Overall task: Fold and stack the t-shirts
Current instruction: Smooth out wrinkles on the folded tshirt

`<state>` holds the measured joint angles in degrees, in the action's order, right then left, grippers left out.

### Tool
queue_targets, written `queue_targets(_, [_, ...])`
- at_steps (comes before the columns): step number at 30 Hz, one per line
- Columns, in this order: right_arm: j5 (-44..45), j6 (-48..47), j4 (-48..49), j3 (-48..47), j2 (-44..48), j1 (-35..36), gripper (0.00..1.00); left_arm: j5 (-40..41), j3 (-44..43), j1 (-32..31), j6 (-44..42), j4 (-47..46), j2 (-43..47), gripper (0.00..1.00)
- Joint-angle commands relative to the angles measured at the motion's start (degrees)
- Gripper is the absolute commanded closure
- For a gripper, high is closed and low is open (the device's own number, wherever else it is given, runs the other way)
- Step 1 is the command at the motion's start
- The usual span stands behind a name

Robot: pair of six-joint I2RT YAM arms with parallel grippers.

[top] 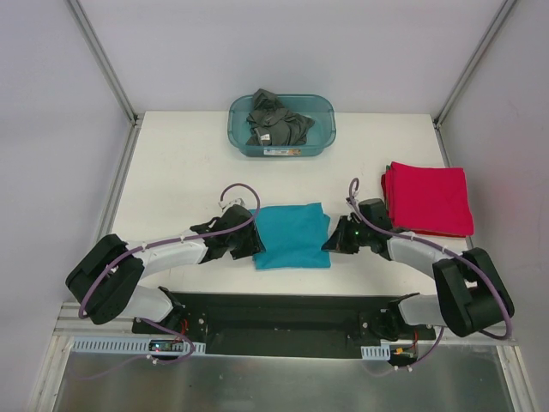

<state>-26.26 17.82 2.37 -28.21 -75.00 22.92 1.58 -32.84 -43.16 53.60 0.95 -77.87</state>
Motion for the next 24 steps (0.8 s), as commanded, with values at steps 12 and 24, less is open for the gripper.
queue_targets(12, [-0.7,-1.0,0.9,1.0,1.7,-3.7,0.62,2.0,0.6,-0.2,-3.1,6.7,3.9,0.44])
queue_targets(24, [16.8,-11.8,-17.7,-11.9,6.7,3.4,0.05,7.9,-1.2,1.0,-7.0,13.3,16.9,0.01])
